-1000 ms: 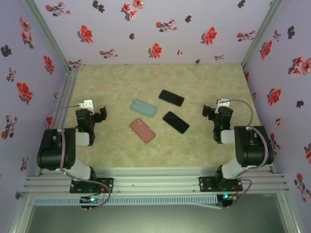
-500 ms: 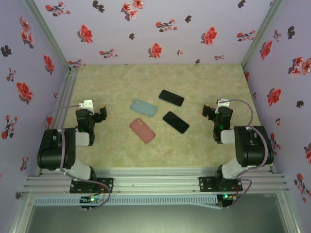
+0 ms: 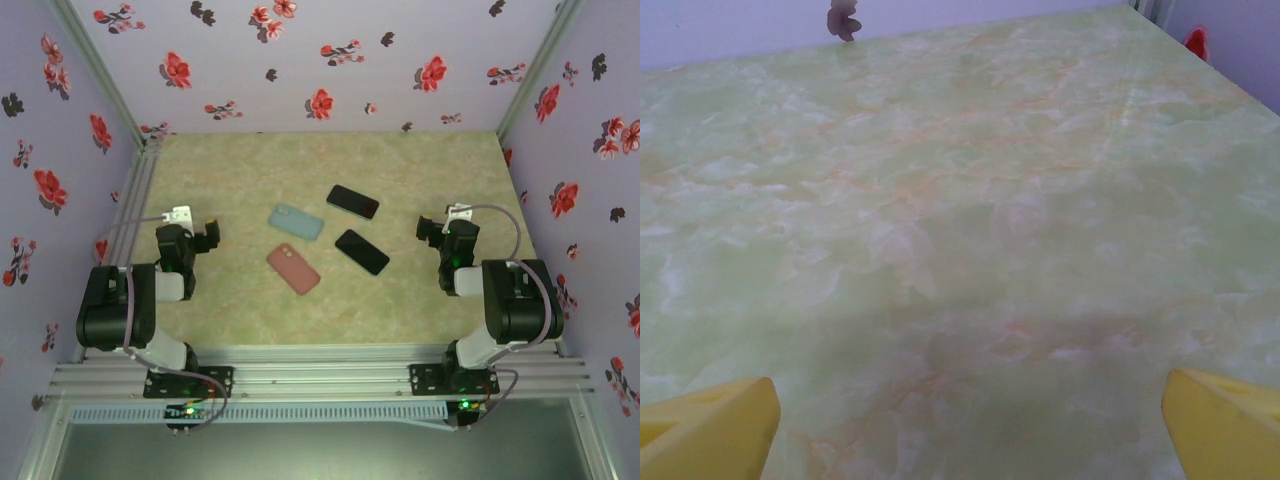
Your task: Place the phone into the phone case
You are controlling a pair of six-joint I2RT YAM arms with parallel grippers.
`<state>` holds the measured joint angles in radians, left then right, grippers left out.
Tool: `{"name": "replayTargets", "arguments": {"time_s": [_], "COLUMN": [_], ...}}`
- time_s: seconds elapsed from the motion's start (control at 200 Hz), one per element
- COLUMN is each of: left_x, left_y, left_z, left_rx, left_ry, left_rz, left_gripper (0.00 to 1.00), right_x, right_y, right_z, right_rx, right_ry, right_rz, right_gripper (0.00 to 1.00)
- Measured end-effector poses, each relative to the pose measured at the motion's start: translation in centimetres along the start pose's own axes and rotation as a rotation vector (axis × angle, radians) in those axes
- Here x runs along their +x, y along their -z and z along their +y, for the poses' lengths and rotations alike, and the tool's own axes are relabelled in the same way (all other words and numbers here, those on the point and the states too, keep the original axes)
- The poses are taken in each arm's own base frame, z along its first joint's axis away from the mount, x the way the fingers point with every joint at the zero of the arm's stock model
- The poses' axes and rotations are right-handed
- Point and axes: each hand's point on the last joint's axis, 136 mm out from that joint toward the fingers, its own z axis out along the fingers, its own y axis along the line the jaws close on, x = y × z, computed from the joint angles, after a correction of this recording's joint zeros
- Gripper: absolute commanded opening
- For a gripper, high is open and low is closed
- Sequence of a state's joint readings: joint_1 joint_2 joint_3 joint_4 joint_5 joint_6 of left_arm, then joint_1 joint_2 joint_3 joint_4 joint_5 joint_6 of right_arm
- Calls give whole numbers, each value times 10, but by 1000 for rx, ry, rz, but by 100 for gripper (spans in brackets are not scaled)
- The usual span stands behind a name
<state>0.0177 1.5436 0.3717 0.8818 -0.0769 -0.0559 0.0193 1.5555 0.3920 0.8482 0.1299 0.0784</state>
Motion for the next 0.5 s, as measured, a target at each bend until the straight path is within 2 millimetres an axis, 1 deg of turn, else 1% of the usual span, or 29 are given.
{"name": "replayTargets", "arguments": {"time_s": [0.035, 0.16, 0.21, 0.27, 0.305, 0.365, 0.415, 0.455, 0.475, 0.48, 0.5], "left_x": [0, 0, 1, -1, -6, -25, -47, -63, -72, -73, -80], "left_y": [0, 0, 1, 5, 10, 22, 34, 43, 47, 48, 51], "left_z": [0, 0, 1, 5, 7, 11, 12, 10, 9, 9, 5], "left_rx": [0, -2, -12, -37, -54, -82, -95, -98, -98, -97, -90], "left_ry": [0, -4, -9, -9, -8, 9, 37, 61, 72, 74, 84], "left_rz": [1, 1, 4, 15, 10, -23, -65, -91, -104, -105, -114], "left_gripper": [99, 86, 83, 81, 81, 81, 80, 80, 80, 80, 80], "right_x": [0, 0, 1, 0, -3, -22, -45, -66, -70, -76, -83], "right_y": [0, 0, 0, 2, 4, 7, 11, 16, 18, 21, 25], "right_z": [0, 0, 0, 2, 5, 12, 22, 33, 36, 40, 48], "right_rx": [0, 0, -2, -4, -7, -18, -40, -65, -71, -81, -98], "right_ry": [0, 0, 2, 11, 16, 15, 7, 4, 5, 5, 8], "right_rz": [0, 0, 9, 36, 59, 70, 60, 42, 44, 34, 27], "right_gripper": [99, 99, 99, 98, 98, 97, 97, 97, 97, 97, 96]}}
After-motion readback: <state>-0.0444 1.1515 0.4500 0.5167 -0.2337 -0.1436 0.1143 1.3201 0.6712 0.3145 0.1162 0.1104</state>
